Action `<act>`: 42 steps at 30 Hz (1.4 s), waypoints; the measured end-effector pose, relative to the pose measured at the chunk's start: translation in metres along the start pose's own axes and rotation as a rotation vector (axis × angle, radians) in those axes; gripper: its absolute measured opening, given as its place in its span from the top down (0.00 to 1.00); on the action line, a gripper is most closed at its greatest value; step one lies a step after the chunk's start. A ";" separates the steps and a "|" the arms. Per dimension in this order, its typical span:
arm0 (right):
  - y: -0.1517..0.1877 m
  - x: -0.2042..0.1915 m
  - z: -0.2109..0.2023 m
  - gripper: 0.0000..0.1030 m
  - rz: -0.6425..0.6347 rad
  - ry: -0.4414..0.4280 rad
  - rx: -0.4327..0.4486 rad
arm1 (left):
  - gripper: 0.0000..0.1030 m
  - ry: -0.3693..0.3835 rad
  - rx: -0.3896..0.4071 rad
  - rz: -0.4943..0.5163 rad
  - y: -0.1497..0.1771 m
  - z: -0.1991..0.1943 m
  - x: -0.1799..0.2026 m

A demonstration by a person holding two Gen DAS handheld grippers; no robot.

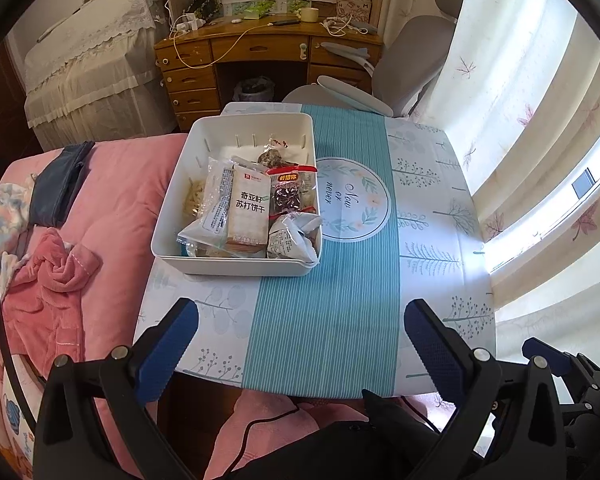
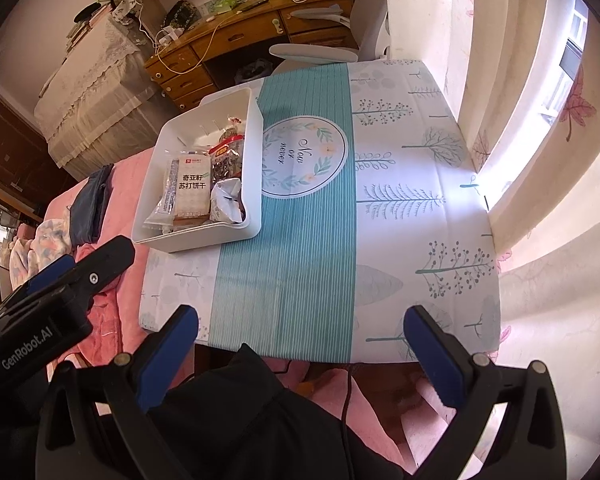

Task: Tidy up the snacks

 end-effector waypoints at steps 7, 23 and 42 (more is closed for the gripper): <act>-0.001 0.002 0.002 0.00 0.008 0.000 -0.006 | 0.01 0.000 -0.001 0.002 0.000 0.001 0.001; -0.002 0.003 0.004 0.00 0.012 0.002 -0.009 | 0.01 0.004 -0.004 0.008 -0.002 0.003 0.002; -0.004 0.004 0.004 0.00 0.012 0.000 -0.011 | 0.01 0.004 -0.005 0.011 -0.005 0.004 0.003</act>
Point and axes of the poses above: each gripper's, at about its wrist camera, not at the fingertips, and z roughly the way its jaws point, x to its right, y to its underside, the point moved 3 cm from there along z, roughly the way its jaws point, and after that the axes turned 2 degrees about z, right-handed, at the moved point
